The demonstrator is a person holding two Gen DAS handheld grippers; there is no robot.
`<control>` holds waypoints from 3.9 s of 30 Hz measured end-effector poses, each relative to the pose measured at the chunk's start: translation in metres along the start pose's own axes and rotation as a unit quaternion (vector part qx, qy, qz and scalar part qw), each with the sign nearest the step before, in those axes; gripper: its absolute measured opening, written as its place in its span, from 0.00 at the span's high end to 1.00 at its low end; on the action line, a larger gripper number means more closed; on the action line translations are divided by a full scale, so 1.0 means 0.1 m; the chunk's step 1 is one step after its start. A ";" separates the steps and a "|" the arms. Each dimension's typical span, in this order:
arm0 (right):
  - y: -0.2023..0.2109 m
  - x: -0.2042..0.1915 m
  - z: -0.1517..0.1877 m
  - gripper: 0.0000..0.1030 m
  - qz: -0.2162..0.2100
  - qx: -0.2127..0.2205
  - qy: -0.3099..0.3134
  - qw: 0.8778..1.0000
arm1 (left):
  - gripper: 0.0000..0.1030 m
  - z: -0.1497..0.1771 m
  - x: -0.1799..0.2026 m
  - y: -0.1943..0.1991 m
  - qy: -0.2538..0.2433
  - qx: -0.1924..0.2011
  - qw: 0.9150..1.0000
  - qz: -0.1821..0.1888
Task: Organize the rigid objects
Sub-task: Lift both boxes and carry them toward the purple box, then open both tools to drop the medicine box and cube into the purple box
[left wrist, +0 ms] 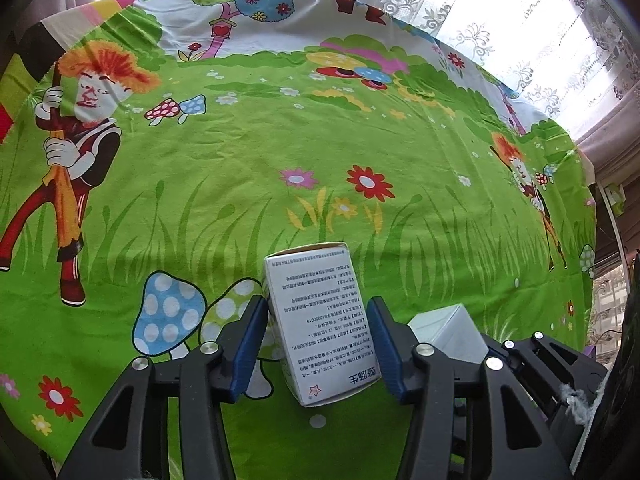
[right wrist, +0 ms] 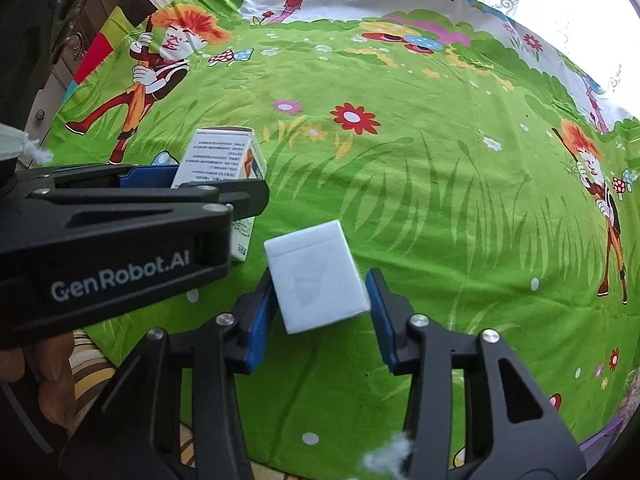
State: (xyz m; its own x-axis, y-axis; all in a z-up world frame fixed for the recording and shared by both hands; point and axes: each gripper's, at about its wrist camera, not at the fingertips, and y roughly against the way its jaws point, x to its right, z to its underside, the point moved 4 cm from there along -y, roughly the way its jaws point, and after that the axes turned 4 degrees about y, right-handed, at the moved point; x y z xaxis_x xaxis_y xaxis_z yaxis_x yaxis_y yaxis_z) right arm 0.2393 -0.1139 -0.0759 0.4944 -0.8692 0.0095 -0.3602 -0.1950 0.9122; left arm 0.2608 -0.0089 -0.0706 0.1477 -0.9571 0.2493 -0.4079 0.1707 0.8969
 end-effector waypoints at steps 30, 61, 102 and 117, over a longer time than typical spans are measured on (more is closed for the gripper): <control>0.99 0.32 0.51 0.61 0.047 0.079 -0.103 0.990 | 0.56 0.43 0.38 0.79 -0.046 0.062 0.996 0.036; 2.59 1.67 2.75 0.61 0.177 0.100 -0.276 0.939 | 0.56 2.05 2.78 1.33 -0.247 -0.011 0.941 0.232; 2.73 2.00 3.97 0.31 0.231 0.067 -0.380 0.893 | 0.15 2.97 3.34 1.01 -0.327 -0.080 0.922 0.193; 2.63 1.93 3.92 0.31 0.226 0.056 -0.369 0.900 | 0.16 2.98 3.30 0.91 -0.318 -0.088 0.926 0.183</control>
State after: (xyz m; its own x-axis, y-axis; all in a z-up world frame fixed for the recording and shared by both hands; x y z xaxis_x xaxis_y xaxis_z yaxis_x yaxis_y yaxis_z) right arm -0.0696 -0.5113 0.0054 -0.3673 -0.9284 0.0561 -0.4908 0.2447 0.8362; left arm 0.0042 -0.3791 -0.0154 -0.5547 -0.7627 0.3325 -0.1649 0.4925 0.8545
